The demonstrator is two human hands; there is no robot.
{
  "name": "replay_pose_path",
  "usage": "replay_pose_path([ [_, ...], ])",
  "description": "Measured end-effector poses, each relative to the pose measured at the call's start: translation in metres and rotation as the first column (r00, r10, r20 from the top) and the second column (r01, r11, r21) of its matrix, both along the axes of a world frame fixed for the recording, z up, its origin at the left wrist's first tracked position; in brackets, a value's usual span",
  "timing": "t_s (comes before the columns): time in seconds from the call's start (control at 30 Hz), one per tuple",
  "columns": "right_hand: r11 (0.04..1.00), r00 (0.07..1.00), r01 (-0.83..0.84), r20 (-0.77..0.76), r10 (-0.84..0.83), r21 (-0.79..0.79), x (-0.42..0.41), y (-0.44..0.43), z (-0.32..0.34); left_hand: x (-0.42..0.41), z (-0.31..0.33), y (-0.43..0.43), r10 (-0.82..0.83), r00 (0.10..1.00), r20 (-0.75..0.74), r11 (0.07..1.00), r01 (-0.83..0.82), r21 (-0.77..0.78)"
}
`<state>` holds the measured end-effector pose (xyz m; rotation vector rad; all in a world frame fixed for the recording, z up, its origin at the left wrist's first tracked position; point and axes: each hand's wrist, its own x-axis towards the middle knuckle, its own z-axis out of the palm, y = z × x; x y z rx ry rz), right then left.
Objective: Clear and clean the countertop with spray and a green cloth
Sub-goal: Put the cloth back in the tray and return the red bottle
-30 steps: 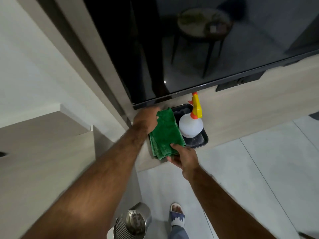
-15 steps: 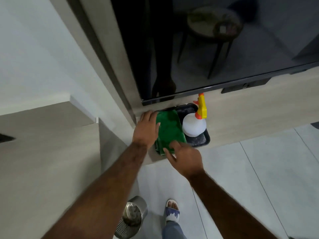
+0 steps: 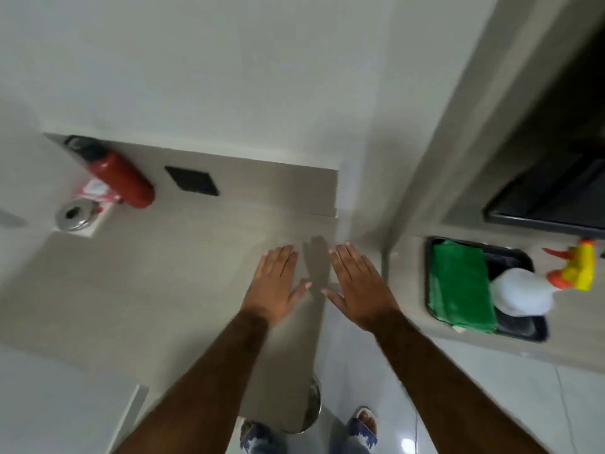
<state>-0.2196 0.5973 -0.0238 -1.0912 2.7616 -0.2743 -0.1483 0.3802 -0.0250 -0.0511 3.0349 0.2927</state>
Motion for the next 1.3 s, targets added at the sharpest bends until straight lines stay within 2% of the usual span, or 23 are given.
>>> replay_pose_path([
  [0.17,0.995,0.993,-0.097,0.066,0.098,-0.015,0.018,-0.107,-0.017,0.055,-0.008,-0.116,0.249,0.967,-0.051,0.968,-0.249,-0.006],
  [0.27,0.987,0.979,-0.159,0.133,0.153,0.036,0.033,-0.163,-0.028,0.091,-0.016,-0.179,0.446,0.893,-0.053,0.895,-0.446,0.014],
  [0.33,0.98,0.975,-0.192,0.125,0.185,0.045,0.043,-0.2,-0.04,0.115,-0.025,-0.224,0.557,0.828,-0.055,0.83,-0.558,0.012],
  [0.47,0.976,0.969,-0.216,0.129,0.211,0.025,0.052,-0.267,-0.058,0.146,-0.047,-0.302,0.679,0.734,0.01,0.734,-0.679,-0.007],
  [0.57,0.99,0.98,-0.14,0.139,0.14,-0.01,0.041,-0.322,-0.055,0.151,-0.064,-0.333,0.692,0.721,0.04,0.722,-0.692,-0.031],
  [0.63,0.995,0.984,-0.072,0.158,0.081,-0.065,0.024,-0.363,-0.051,0.152,-0.073,-0.335,0.673,0.74,0.002,0.739,-0.672,-0.046],
  [0.73,0.963,0.967,0.124,0.245,-0.064,-0.237,-0.005,-0.443,-0.038,0.155,-0.08,-0.337,0.657,0.754,-0.008,0.753,-0.657,-0.047],
  [0.83,0.853,0.9,0.367,0.374,-0.224,-0.371,-0.025,-0.519,-0.022,0.154,-0.079,-0.339,0.649,0.761,-0.022,0.76,-0.649,-0.035],
  [0.97,0.65,0.799,0.585,0.483,-0.359,-0.485,-0.032,-0.587,-0.002,0.154,-0.075,-0.339,0.638,0.77,0.015,0.769,-0.637,-0.046],
  [1.17,0.545,0.725,0.676,0.582,-0.37,-0.496,-0.036,-0.613,0.003,0.153,-0.072,-0.34,0.64,0.768,0.026,0.769,-0.639,-0.034],
  [1.3,0.524,0.727,0.677,0.581,-0.366,-0.517,-0.024,-0.586,0.008,0.153,-0.07,-0.339,0.643,0.765,0.033,0.766,-0.642,-0.032],
])
